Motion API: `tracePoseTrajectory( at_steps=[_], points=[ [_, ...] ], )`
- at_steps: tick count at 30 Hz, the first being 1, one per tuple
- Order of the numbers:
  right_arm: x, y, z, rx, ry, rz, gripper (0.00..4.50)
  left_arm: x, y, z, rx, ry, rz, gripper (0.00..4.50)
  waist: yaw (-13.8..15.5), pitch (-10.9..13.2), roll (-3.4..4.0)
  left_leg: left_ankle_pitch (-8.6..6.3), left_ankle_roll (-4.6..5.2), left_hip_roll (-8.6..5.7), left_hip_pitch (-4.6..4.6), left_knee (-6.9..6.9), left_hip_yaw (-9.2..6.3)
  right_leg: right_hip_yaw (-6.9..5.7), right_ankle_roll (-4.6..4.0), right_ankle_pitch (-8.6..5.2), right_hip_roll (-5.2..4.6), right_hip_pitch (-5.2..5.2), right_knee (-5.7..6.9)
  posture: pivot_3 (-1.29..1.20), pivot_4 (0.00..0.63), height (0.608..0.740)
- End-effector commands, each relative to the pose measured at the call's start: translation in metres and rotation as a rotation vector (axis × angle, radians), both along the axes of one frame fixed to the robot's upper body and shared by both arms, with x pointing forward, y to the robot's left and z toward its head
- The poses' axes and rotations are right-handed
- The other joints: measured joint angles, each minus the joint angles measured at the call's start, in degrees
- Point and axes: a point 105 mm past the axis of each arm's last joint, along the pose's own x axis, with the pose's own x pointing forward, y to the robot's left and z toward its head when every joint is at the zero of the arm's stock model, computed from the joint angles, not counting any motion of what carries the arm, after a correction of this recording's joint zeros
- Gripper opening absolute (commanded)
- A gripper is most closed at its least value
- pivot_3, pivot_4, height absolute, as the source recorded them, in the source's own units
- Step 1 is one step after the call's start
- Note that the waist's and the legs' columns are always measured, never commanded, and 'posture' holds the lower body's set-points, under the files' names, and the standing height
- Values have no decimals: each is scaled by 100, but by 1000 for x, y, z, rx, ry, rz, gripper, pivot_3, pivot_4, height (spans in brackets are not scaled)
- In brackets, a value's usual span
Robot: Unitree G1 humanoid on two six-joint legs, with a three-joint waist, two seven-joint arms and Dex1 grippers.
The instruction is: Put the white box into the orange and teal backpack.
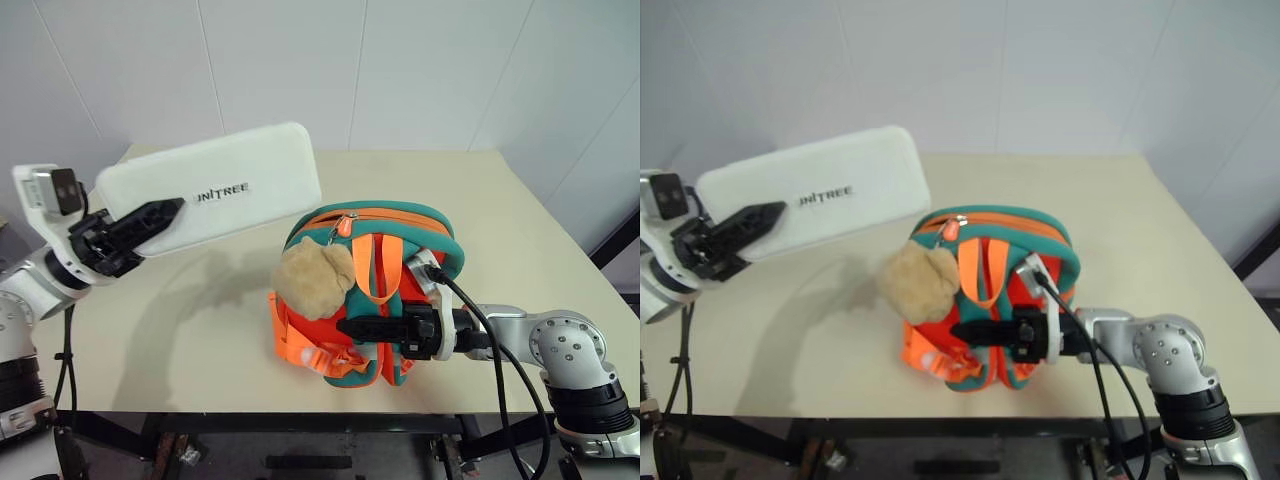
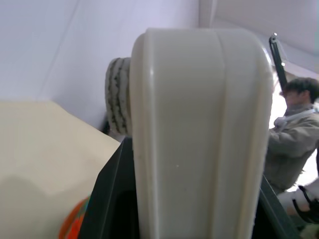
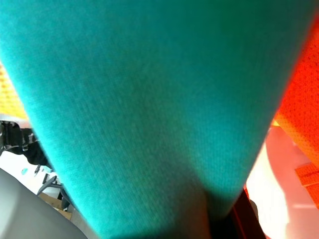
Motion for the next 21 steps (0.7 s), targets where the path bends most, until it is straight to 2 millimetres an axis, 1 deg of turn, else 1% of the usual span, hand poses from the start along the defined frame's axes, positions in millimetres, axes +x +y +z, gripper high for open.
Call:
tracePoseTrajectory(
  at_steps=[1, 5, 9, 13, 15, 21],
  points=[
    [-3, 1, 9, 23, -39, 11, 45, 1, -9, 1, 48, -66, -25, 1266, 2, 0, 0, 0, 0, 0, 0, 0, 4, 2, 0, 0, 0, -1, 0, 0, 150, 740],
    [-3, 1, 9, 27, -43, 4, 45, 8, -17, -9, 112, -95, -33, 1266, 14, -1, -1, 0, 0, 0, 0, 2, 6, 4, 0, 0, 0, -2, 0, 0, 150, 740],
    [-4, 1, 9, 31, -45, -1, 45, 15, -18, -15, 198, -162, 3, 1266, 24, -1, -2, -1, -1, 0, -1, 3, 8, 7, 0, 1, 0, -2, -1, 0, 150, 740],
    [-4, 1, 9, 34, -45, -9, 45, 21, -11, -16, 284, -240, 56, 1266, 41, -2, -3, -1, 0, 0, 0, 6, 9, 8, -2, 2, 0, -2, -2, 0, 150, 740],
    [-5, 1, 9, 37, -44, -10, 45, 24, -5, -22, 385, -281, 83, 1266, 42, -3, -4, -1, 0, 0, 0, 7, 11, 10, -3, 3, -1, -1, -3, 0, 150, 740],
    [-4, 2, 9, 41, -43, -11, 45, 25, 14, -22, 469, -272, 101, 1266, 39, -3, -4, -1, 0, 1, 1, 7, 13, 11, -6, 4, 0, -2, -4, 0, 150, 740]
  ],
)
